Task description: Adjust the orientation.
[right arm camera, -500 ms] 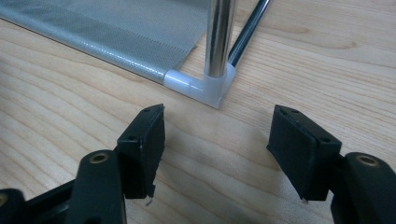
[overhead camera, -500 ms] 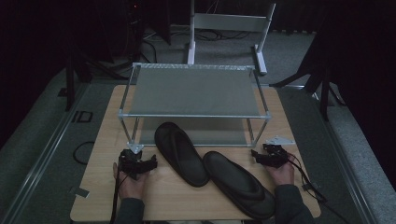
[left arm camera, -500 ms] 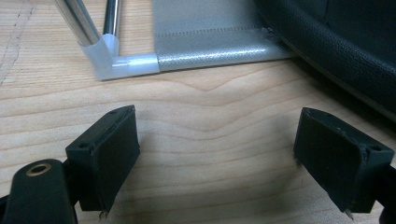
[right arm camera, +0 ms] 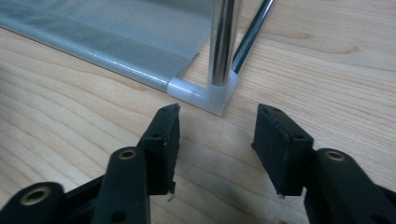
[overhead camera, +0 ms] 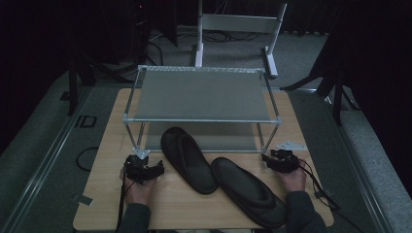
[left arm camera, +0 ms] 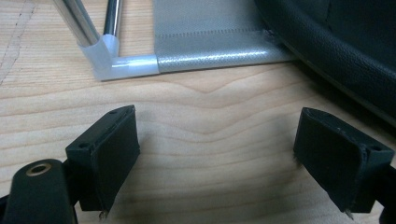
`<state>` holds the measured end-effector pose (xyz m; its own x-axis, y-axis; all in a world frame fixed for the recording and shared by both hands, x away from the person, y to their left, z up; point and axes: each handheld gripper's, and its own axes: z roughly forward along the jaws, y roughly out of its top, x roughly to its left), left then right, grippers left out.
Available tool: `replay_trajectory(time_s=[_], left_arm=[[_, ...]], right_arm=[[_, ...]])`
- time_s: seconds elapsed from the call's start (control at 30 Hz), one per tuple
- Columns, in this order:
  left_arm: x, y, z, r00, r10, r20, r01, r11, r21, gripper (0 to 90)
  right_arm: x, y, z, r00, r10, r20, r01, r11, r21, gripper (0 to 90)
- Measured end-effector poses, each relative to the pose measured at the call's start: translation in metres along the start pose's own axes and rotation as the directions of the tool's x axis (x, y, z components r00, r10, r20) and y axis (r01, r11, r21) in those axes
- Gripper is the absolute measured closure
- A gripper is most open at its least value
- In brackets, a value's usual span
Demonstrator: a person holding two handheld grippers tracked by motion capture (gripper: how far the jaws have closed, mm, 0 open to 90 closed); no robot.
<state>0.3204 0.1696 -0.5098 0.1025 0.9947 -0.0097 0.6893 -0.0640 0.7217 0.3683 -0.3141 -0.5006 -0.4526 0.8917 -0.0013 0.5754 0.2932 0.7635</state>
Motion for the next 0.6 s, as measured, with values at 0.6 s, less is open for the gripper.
replay_trajectory(time_s=[0.6], left_arm=[[-0.014,0.005,-0.034,0.9925,0.044,0.115,-0.04,0.9986,-0.034,41.8]], right_arm=[[0.004,0.02,0.006,0.9995,-0.027,0.015,0.028,0.998,-0.06,73.3]])
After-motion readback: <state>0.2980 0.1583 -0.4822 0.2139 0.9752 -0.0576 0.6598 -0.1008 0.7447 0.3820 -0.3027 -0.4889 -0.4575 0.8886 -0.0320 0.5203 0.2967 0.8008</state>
